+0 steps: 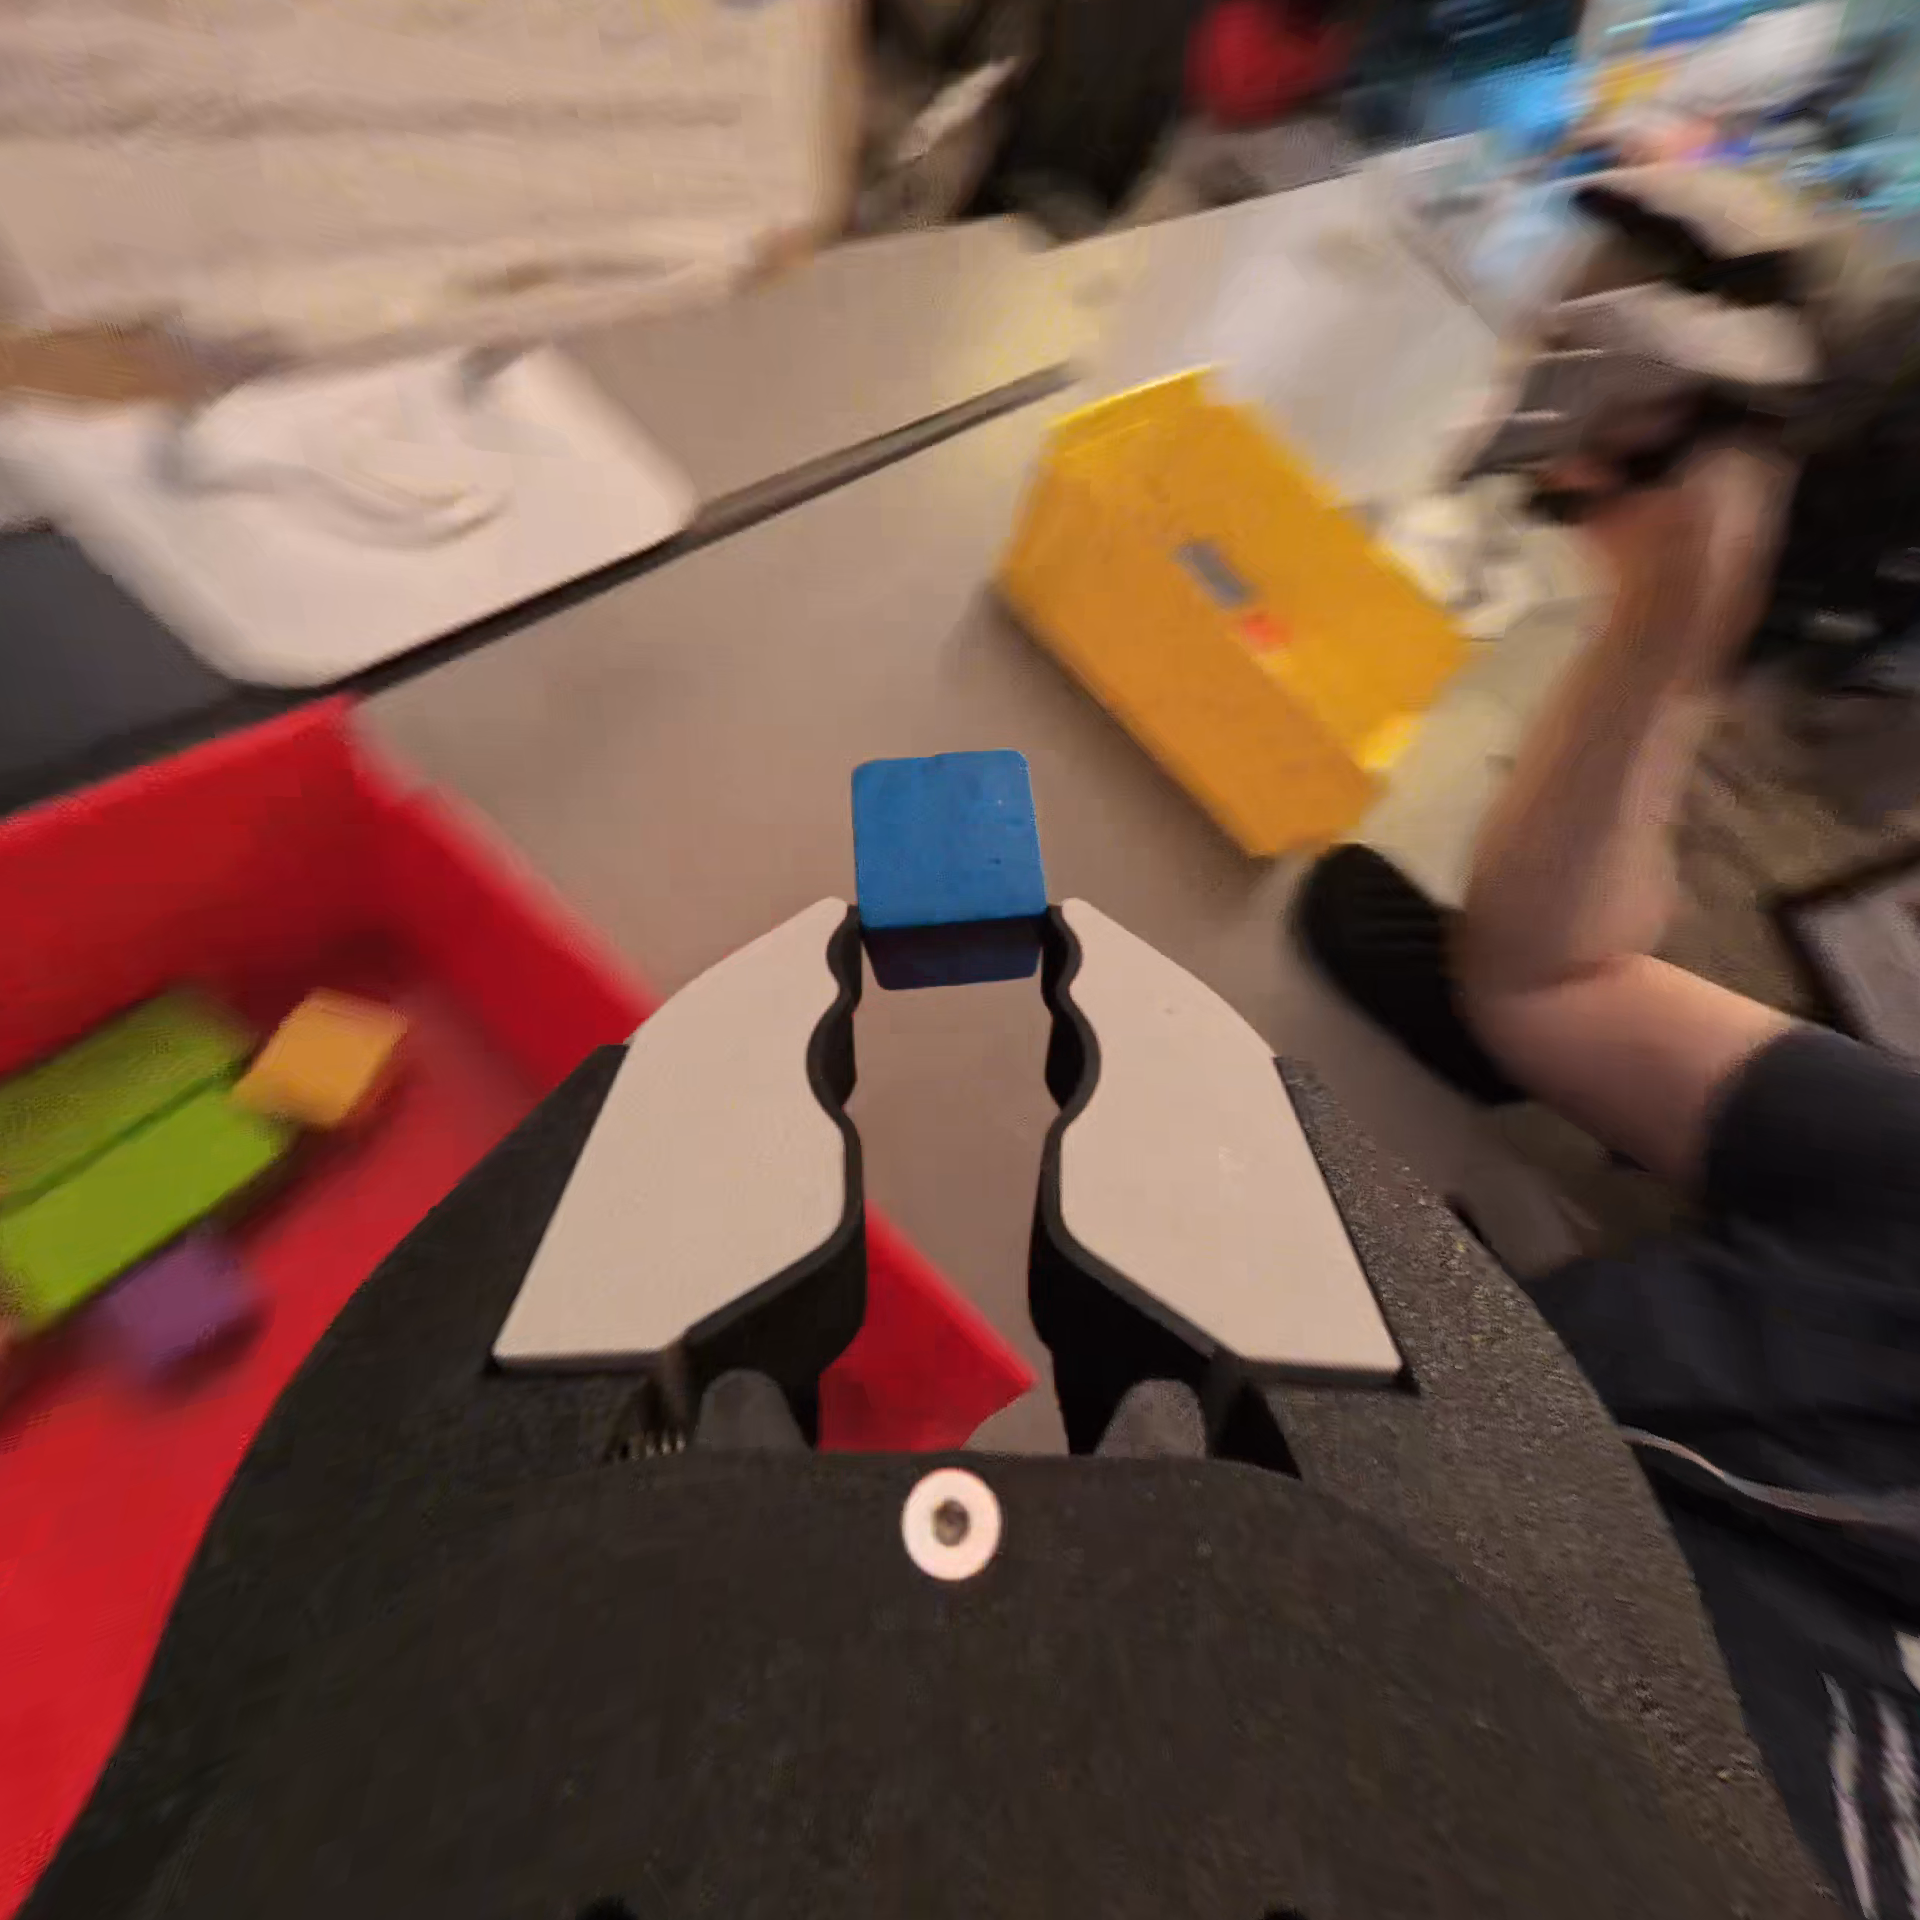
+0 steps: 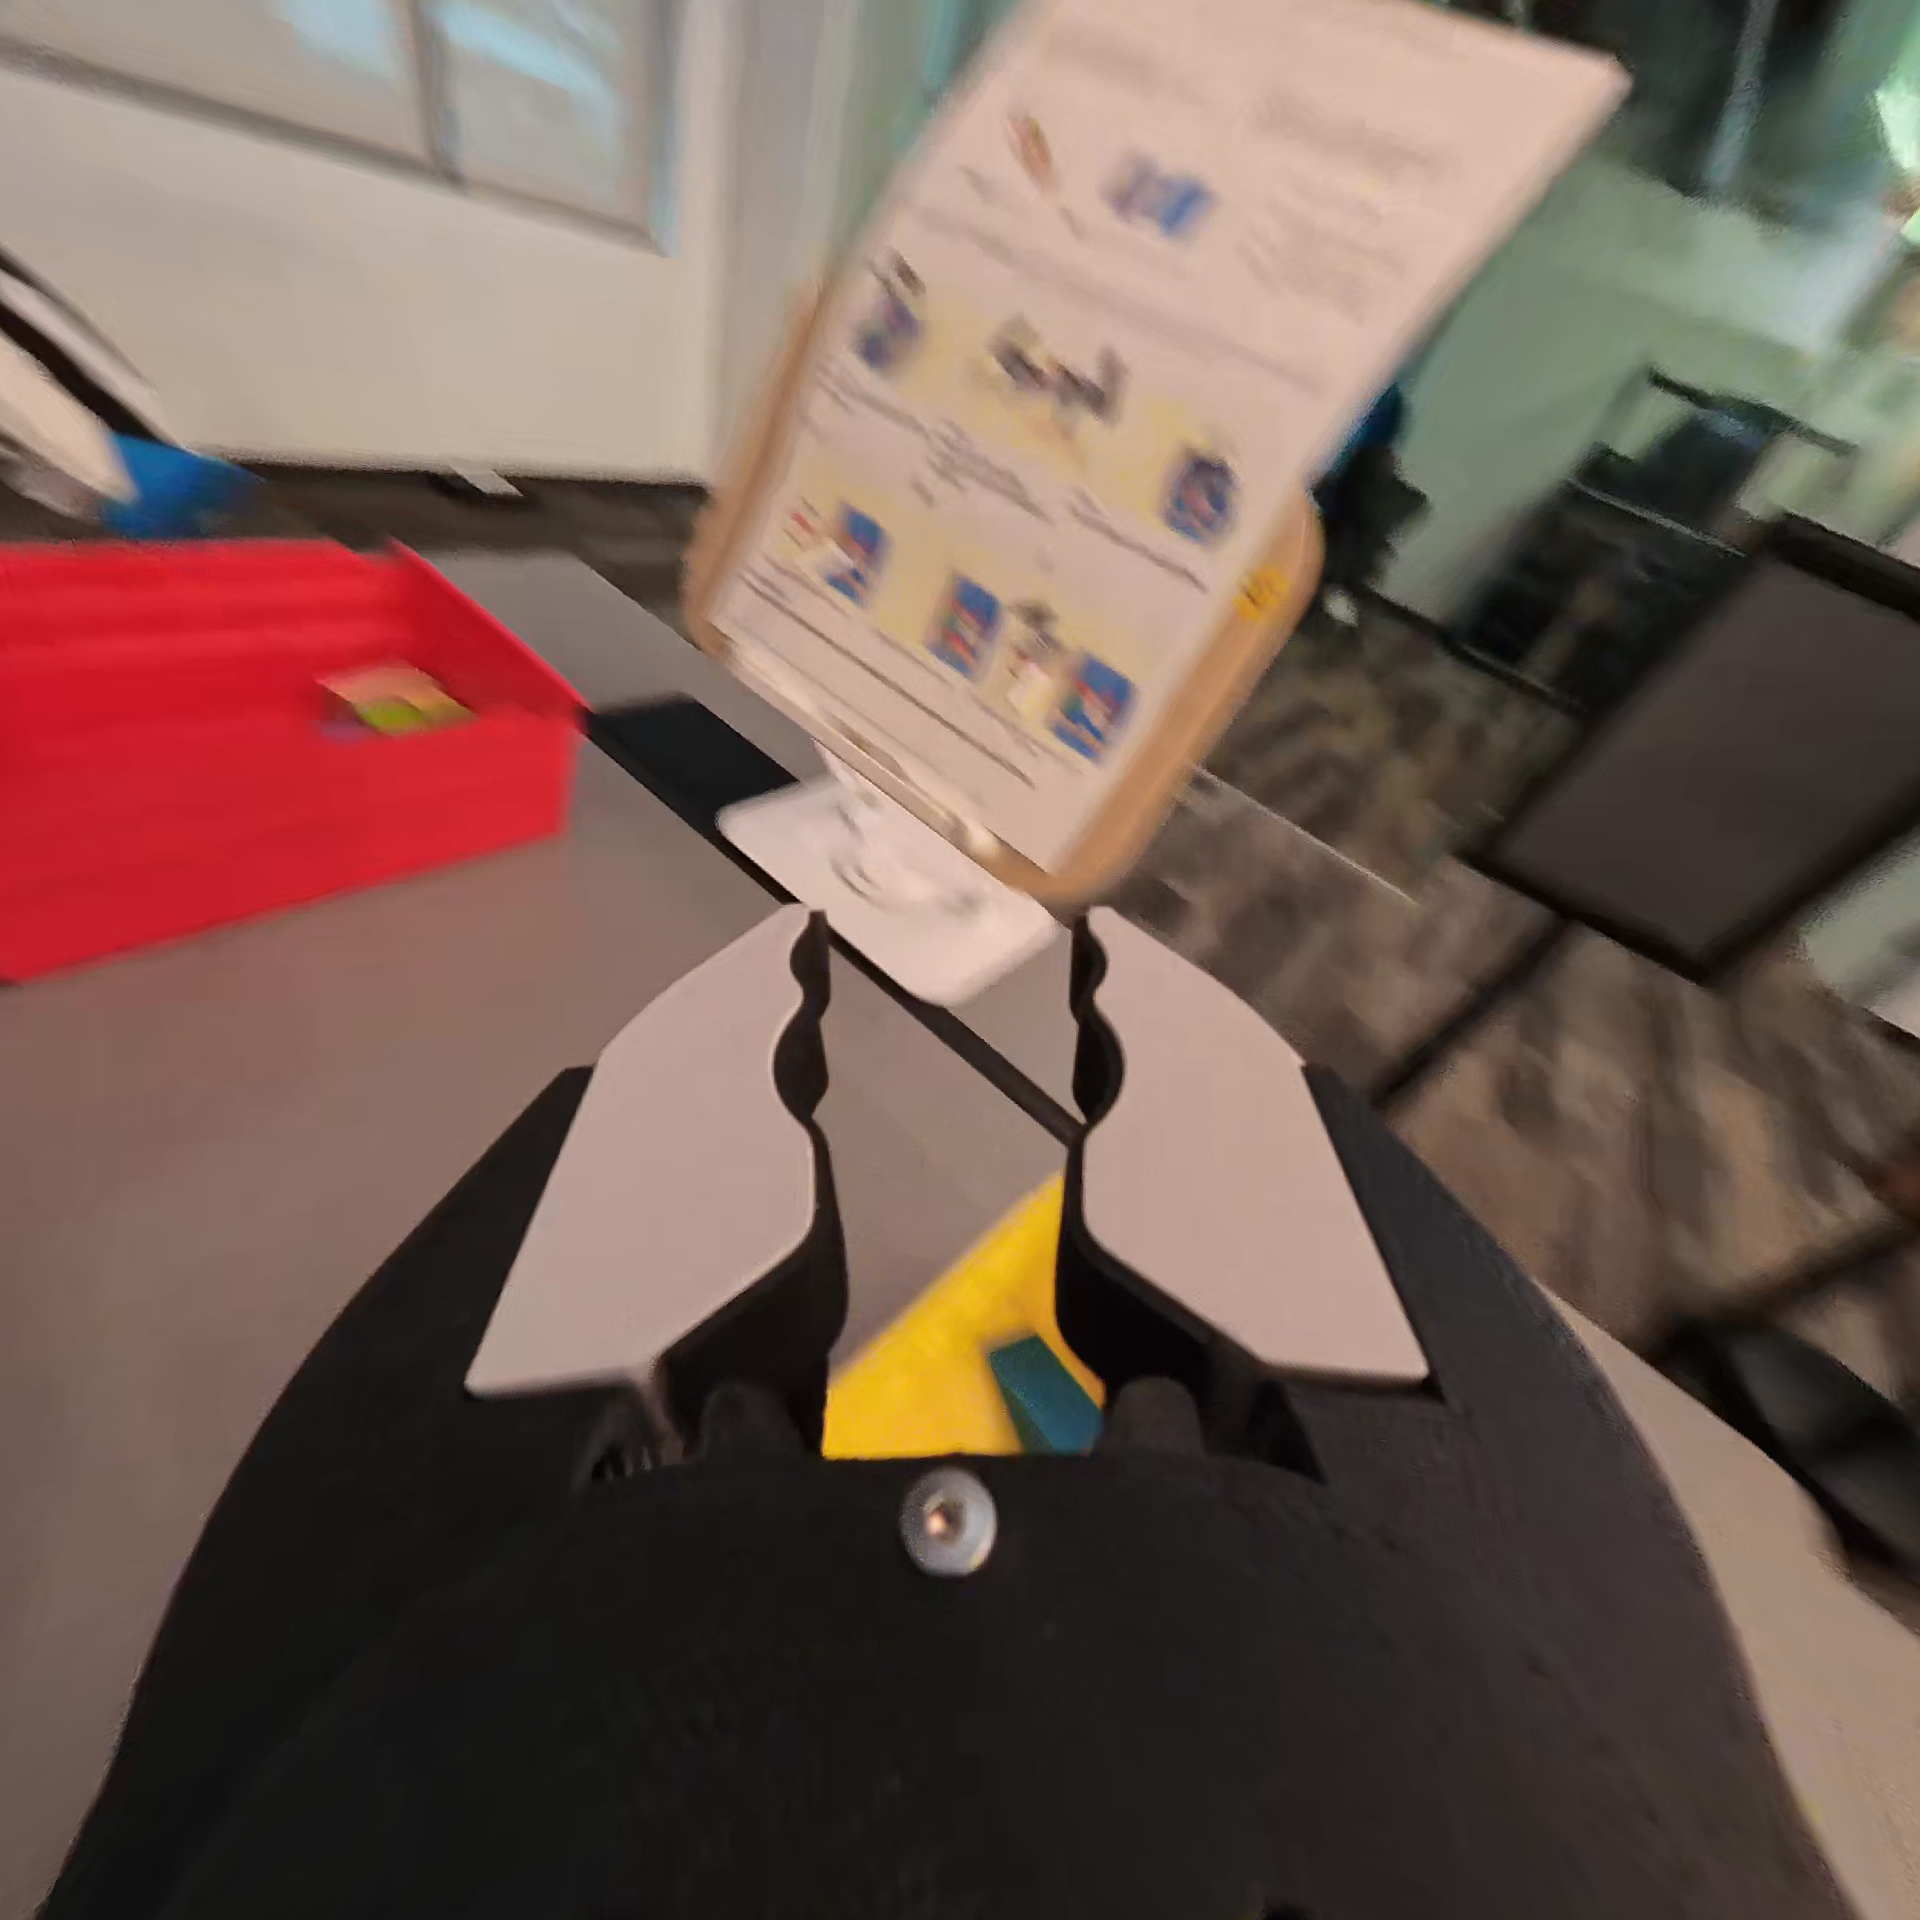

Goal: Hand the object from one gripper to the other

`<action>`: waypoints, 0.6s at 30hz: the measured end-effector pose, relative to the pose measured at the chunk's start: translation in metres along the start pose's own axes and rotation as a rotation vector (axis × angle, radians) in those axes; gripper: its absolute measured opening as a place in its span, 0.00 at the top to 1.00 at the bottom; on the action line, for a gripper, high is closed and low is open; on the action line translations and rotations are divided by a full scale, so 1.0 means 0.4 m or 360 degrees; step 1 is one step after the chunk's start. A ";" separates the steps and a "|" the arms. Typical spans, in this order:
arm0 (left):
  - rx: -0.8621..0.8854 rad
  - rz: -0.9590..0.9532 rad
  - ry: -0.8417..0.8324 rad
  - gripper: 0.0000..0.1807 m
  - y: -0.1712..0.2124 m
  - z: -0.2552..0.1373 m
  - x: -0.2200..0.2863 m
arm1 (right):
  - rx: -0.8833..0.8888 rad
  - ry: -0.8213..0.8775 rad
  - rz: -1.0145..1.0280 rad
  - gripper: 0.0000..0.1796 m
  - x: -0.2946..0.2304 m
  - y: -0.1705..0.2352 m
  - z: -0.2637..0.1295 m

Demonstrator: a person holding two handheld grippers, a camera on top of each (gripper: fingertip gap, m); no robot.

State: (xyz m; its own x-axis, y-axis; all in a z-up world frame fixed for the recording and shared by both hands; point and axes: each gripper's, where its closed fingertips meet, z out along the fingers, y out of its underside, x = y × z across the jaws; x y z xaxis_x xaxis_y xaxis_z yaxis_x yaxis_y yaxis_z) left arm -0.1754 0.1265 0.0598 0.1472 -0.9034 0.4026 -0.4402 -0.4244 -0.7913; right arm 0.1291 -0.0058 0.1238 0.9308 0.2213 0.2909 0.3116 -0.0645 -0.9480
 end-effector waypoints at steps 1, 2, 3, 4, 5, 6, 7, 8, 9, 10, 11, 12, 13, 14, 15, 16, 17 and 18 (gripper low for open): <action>0.0037 0.0095 0.0172 0.82 -0.016 0.010 0.063 | 0.0100 -0.0139 0.0052 0.75 -0.043 -0.028 0.014; 0.0059 0.0186 0.0314 0.82 -0.025 0.022 0.116 | 0.0170 -0.0268 0.0118 0.75 -0.084 -0.051 0.027; 0.0079 0.0266 0.0433 0.82 -0.031 0.036 0.160 | 0.0207 -0.0369 0.0163 0.76 -0.120 -0.066 0.040; 0.0092 0.0318 0.0533 0.82 -0.035 0.053 0.196 | 0.0221 -0.0451 0.0172 0.77 -0.154 -0.075 0.051; 0.0100 0.0338 0.0612 0.82 -0.037 0.070 0.221 | 0.0220 -0.0523 0.0160 0.77 -0.190 -0.081 0.063; 0.0114 0.0347 0.0684 0.82 -0.041 0.087 0.243 | 0.0213 -0.0586 0.0143 0.77 -0.224 -0.085 0.073; 0.0131 0.0355 0.0752 0.82 -0.045 0.101 0.263 | 0.0223 -0.0641 0.0141 0.77 -0.256 -0.093 0.083; 0.0151 0.0358 0.0818 0.82 -0.048 0.111 0.282 | 0.0243 -0.0708 0.0166 0.75 -0.289 -0.103 0.091; 0.0168 0.0357 0.0870 0.82 -0.052 0.120 0.298 | 0.0275 -0.0791 0.0208 0.73 -0.323 -0.116 0.097; 0.0177 0.0355 0.0908 0.82 -0.053 0.127 0.310 | 0.0320 -0.0872 0.0258 0.72 -0.354 -0.131 0.100; 0.0180 0.0345 0.0945 0.82 -0.053 0.132 0.321 | 0.0381 -0.0930 0.0290 0.69 -0.378 -0.148 0.101; 0.0171 0.0320 0.0997 0.82 -0.051 0.133 0.333 | 0.0467 -0.0955 0.0265 0.67 -0.398 -0.166 0.100; 0.0153 0.0285 0.1051 0.82 -0.049 0.133 0.344 | 0.0554 -0.0944 0.0169 0.66 -0.417 -0.179 0.095; 0.0147 0.0247 0.1091 0.82 -0.048 0.134 0.351 | 0.0620 -0.0907 0.0041 0.65 -0.432 -0.184 0.091; 0.0140 0.0205 0.1116 0.82 -0.048 0.137 0.356 | 0.0660 -0.0848 -0.0089 0.64 -0.444 -0.186 0.090; 0.0108 0.0156 0.1144 0.82 -0.043 0.142 0.360 | 0.0693 -0.0811 -0.0211 0.64 -0.459 -0.186 0.085; 0.0071 0.0099 0.1185 0.82 -0.037 0.147 0.366 | 0.0726 -0.0781 -0.0330 0.64 -0.475 -0.187 0.079; 0.0040 0.0034 0.1234 0.82 -0.033 0.151 0.374 | 0.0755 -0.0721 -0.0445 0.64 -0.484 -0.188 0.075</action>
State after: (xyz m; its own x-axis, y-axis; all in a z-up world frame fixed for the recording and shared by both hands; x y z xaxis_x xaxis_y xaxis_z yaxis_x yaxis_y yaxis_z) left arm -0.0940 -0.0065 0.1027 -0.5272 -0.6147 0.5867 -0.4142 -0.4170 -0.8090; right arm -0.0802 -0.0146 0.1349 0.6250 0.5570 0.5469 0.3146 0.4615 -0.8295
